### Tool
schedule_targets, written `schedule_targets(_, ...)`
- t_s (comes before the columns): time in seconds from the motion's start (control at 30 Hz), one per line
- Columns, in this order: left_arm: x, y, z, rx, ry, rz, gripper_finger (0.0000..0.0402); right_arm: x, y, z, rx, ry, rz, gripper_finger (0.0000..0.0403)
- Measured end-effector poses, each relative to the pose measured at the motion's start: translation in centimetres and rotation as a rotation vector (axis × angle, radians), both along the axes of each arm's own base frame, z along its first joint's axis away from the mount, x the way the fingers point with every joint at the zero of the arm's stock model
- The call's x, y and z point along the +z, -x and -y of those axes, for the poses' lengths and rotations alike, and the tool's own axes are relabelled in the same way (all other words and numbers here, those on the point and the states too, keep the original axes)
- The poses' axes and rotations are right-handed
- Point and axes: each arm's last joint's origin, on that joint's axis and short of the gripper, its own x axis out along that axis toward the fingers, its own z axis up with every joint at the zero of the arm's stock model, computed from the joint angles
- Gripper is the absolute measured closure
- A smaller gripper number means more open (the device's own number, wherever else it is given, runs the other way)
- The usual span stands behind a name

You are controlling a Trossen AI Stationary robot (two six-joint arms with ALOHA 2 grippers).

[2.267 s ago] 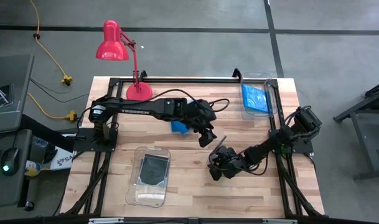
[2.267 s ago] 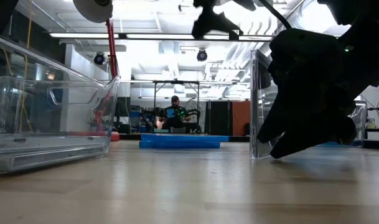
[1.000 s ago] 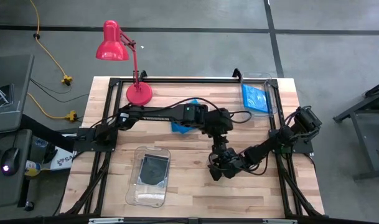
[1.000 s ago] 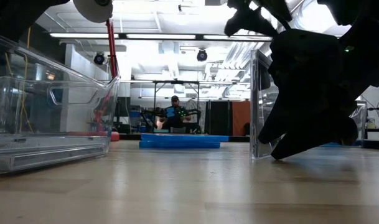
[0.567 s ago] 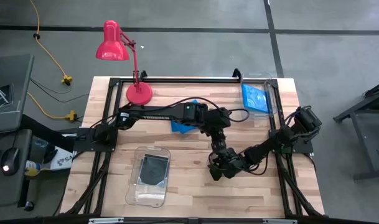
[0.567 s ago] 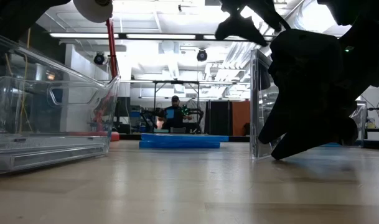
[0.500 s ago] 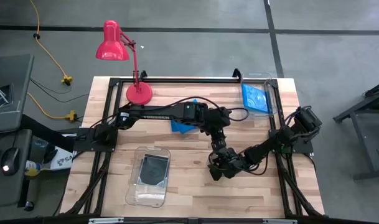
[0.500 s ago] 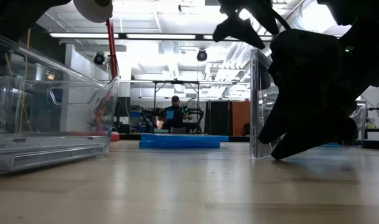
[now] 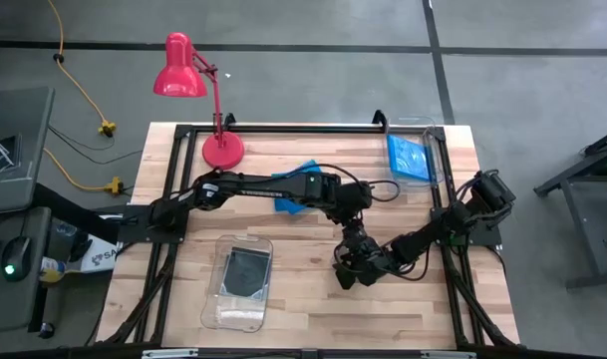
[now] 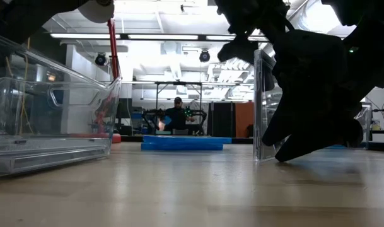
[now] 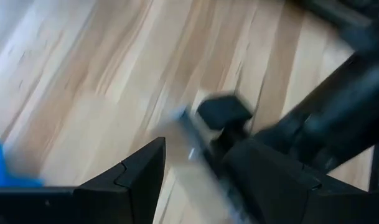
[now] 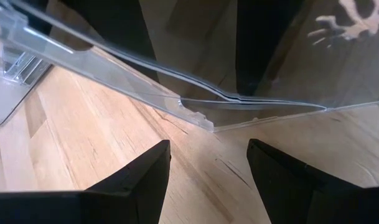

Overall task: Pick & place jewel cases by type
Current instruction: Put the black cd case into the bottom transparent bin

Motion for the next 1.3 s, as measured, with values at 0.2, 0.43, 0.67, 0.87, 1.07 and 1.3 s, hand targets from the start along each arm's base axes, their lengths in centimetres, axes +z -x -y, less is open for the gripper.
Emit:
schedule_targets(0.2,0.1,-0.1,0.0,-0.004,0.006,0.009,0.0183,0.0,0.0,0.0,0.000,0.000,-0.001,0.0192)
schedule_targets(0.43,0.0,-0.1,0.0,-0.012,-0.010,0.005,0.0183,0.0,0.0,0.0,-0.002,0.004,-0.003,0.0192)
schedule_targets(0.67,-1.7,-0.9,0.1,-0.026,0.006,-0.012,0.0183,0.0,0.0,0.0,-0.003,0.007,-0.005,0.0192)
schedule_targets(0.87,-2.0,-0.8,0.1,-0.029,0.006,-0.030,0.0183,-0.1,0.1,0.0,-0.002,0.005,-0.006,0.0192)
schedule_targets(1.07,-2.0,-0.8,0.0,-0.069,-0.041,-0.027,0.0183,-0.1,0.1,0.0,-0.001,0.004,-0.007,0.0192)
schedule_targets(1.3,-2.7,-0.8,0.0,-0.078,-0.026,-0.035,0.0183,-0.1,0.1,0.0,0.000,0.002,-0.008,0.0192)
